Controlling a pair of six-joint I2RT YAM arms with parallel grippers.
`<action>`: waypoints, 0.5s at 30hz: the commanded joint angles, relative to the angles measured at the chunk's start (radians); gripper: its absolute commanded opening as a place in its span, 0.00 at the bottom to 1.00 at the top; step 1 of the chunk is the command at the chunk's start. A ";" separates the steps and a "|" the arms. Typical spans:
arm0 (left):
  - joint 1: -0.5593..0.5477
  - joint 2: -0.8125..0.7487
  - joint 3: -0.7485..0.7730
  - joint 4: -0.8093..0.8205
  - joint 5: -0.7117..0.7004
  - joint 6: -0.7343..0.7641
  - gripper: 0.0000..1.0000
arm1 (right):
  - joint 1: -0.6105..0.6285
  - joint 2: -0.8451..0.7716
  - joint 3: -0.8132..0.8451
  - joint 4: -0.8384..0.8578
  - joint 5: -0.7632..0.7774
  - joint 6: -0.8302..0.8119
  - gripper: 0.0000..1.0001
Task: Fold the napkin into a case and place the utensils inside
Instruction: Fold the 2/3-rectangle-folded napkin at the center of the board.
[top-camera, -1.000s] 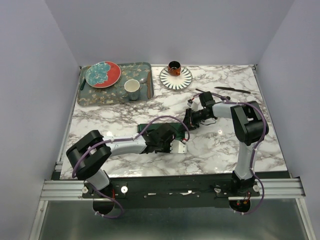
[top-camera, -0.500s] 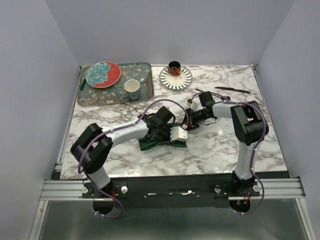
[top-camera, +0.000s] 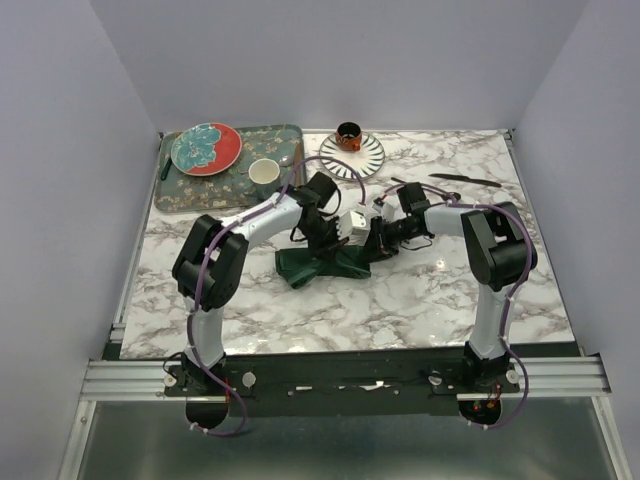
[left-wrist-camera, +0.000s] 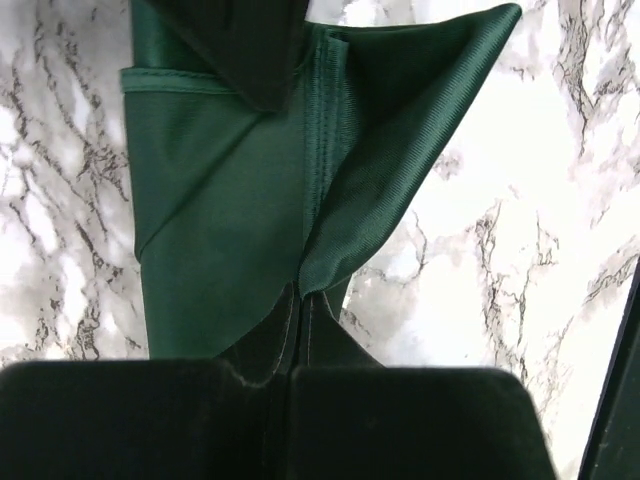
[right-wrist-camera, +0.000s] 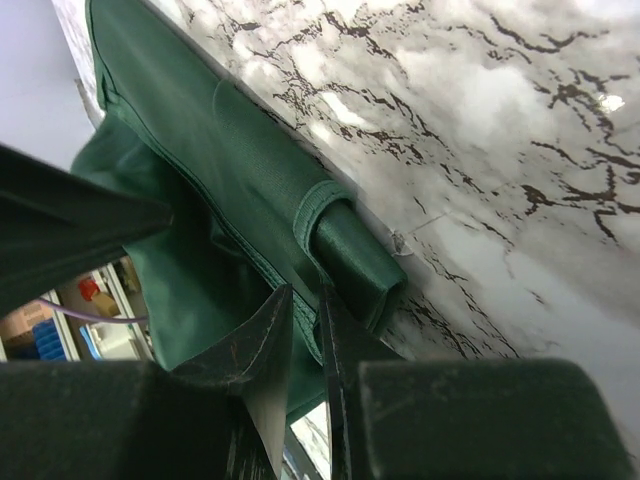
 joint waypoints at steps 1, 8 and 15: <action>0.053 0.073 0.089 -0.093 0.126 0.026 0.00 | 0.002 0.045 -0.011 -0.053 0.152 -0.079 0.26; 0.097 0.170 0.147 -0.109 0.184 -0.005 0.00 | 0.004 0.054 -0.003 -0.061 0.139 -0.087 0.26; 0.104 0.198 0.126 -0.121 0.249 -0.067 0.00 | 0.002 0.045 0.004 -0.105 0.146 -0.130 0.26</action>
